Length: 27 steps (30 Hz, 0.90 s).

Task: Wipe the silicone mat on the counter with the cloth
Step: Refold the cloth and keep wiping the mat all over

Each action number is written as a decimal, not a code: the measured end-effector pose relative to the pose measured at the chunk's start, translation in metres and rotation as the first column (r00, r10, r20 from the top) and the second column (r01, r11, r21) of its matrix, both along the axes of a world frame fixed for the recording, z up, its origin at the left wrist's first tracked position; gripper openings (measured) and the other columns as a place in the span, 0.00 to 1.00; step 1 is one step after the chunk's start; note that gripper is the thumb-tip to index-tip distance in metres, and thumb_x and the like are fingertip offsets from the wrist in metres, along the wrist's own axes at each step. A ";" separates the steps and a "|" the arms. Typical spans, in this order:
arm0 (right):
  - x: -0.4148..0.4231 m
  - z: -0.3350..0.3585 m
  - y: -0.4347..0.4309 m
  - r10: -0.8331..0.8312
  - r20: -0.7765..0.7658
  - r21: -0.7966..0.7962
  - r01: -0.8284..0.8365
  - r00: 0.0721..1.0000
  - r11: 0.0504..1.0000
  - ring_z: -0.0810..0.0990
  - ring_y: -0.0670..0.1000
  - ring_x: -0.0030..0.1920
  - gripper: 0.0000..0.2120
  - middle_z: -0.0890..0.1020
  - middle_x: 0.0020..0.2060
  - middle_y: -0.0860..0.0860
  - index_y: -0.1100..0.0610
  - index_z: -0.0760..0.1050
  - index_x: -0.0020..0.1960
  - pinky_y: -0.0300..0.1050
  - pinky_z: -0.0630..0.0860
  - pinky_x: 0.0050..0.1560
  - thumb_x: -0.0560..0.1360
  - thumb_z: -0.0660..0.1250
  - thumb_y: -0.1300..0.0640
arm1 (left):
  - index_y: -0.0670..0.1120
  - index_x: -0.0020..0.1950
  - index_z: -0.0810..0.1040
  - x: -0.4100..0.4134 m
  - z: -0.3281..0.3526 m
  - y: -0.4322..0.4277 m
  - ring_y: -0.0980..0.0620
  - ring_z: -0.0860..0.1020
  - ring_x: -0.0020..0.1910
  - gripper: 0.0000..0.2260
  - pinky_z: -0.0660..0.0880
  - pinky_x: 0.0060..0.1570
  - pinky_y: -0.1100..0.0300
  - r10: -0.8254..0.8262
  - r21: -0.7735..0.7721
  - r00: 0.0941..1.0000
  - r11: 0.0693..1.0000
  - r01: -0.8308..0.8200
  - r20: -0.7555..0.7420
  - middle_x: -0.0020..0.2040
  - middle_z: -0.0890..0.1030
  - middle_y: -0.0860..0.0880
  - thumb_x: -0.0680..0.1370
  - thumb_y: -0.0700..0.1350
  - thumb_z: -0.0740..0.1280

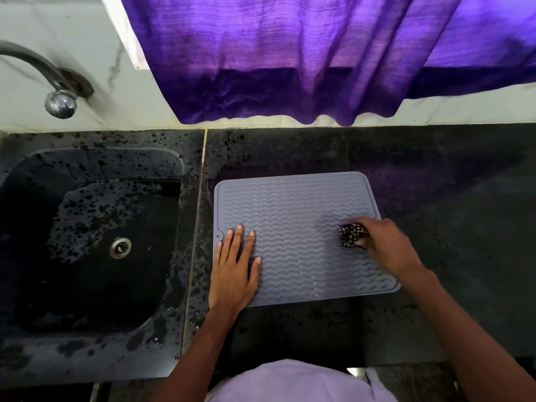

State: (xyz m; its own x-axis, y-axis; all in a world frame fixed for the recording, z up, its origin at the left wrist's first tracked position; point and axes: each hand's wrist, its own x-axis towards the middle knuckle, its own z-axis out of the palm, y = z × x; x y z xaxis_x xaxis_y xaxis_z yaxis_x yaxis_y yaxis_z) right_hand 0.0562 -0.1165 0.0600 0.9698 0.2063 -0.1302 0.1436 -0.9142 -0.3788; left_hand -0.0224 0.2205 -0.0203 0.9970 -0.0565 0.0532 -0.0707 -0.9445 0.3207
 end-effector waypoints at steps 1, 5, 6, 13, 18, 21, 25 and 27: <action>0.001 0.001 0.013 0.019 0.015 0.052 -0.020 1.000 0.998 0.79 0.55 0.51 0.24 0.83 0.50 0.51 0.48 0.73 0.61 0.54 0.79 0.49 0.68 0.72 0.63 | 0.50 0.82 0.56 0.000 0.000 0.000 0.48 0.49 0.82 0.26 0.52 0.79 0.46 0.001 -0.001 1.000 1.000 -0.001 0.000 0.83 0.53 0.48 0.84 0.56 0.52; 0.003 -0.005 0.085 0.236 0.078 0.112 -0.244 0.969 0.963 0.79 0.53 0.50 0.23 0.83 0.50 0.49 0.49 0.75 0.58 0.53 0.77 0.51 0.66 0.72 0.66 | 0.51 0.82 0.57 0.000 0.000 0.001 0.48 0.50 0.82 0.26 0.53 0.78 0.45 -0.003 0.001 1.000 1.000 0.003 0.003 0.83 0.53 0.48 0.84 0.56 0.52; 0.003 -0.007 0.098 0.274 0.092 0.091 -0.282 0.957 0.955 0.78 0.54 0.50 0.23 0.83 0.51 0.49 0.50 0.76 0.58 0.54 0.76 0.52 0.66 0.72 0.67 | 0.51 0.82 0.56 0.000 0.001 0.001 0.49 0.49 0.82 0.27 0.53 0.78 0.45 -0.003 0.000 1.000 1.000 0.003 0.003 0.83 0.53 0.48 0.84 0.57 0.52; 0.014 -0.014 0.058 0.285 0.030 0.009 -0.285 0.958 0.958 0.80 0.52 0.52 0.24 0.83 0.51 0.48 0.49 0.77 0.57 0.49 0.78 0.53 0.64 0.75 0.64 | 0.52 0.82 0.55 0.000 0.003 0.001 0.50 0.46 0.82 0.27 0.52 0.79 0.46 -0.001 -0.008 1.000 1.000 0.000 -0.028 0.83 0.51 0.50 0.84 0.58 0.50; 0.020 -0.004 -0.002 0.149 -0.061 -0.039 -0.152 0.987 0.988 0.80 0.50 0.51 0.21 0.82 0.49 0.45 0.45 0.75 0.55 0.50 0.80 0.47 0.67 0.71 0.63 | 0.51 0.82 0.56 0.000 0.002 0.001 0.49 0.47 0.82 0.27 0.53 0.79 0.45 0.000 -0.017 1.000 1.000 0.000 -0.017 0.83 0.52 0.49 0.84 0.58 0.50; 0.019 -0.002 -0.024 0.062 -0.101 -0.072 -0.069 0.993 0.995 0.81 0.54 0.48 0.19 0.82 0.46 0.49 0.47 0.76 0.53 0.51 0.80 0.44 0.67 0.71 0.64 | 0.50 0.81 0.59 0.001 0.003 0.000 0.48 0.51 0.82 0.27 0.54 0.78 0.43 0.007 -0.041 1.000 0.999 -0.007 0.000 0.82 0.55 0.48 0.84 0.58 0.52; 0.025 0.001 -0.012 0.069 -0.056 0.031 -0.067 0.996 0.997 0.82 0.53 0.47 0.23 0.83 0.47 0.50 0.47 0.75 0.58 0.50 0.80 0.48 0.67 0.73 0.64 | 0.50 0.82 0.54 0.007 0.007 -0.002 0.49 0.49 0.82 0.29 0.49 0.79 0.46 0.005 -0.011 1.000 1.000 -0.005 -0.001 0.83 0.54 0.49 0.84 0.59 0.52; 0.028 0.008 0.021 0.151 -0.048 0.183 -0.140 0.987 0.973 0.80 0.49 0.48 0.23 0.82 0.48 0.48 0.47 0.73 0.58 0.47 0.78 0.49 0.68 0.72 0.64 | 0.48 0.83 0.53 0.009 0.007 -0.003 0.50 0.48 0.82 0.30 0.46 0.79 0.49 0.011 0.008 1.000 1.000 -0.011 -0.004 0.83 0.53 0.48 0.84 0.60 0.51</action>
State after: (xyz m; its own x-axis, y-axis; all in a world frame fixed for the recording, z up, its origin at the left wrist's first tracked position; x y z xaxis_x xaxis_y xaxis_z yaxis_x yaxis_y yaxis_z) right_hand 0.0838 -0.0958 0.0682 0.9189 0.3701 -0.1362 0.2420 -0.8018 -0.5463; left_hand -0.0137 0.2173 -0.0130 0.9978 -0.0457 0.0487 -0.0588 -0.9478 0.3134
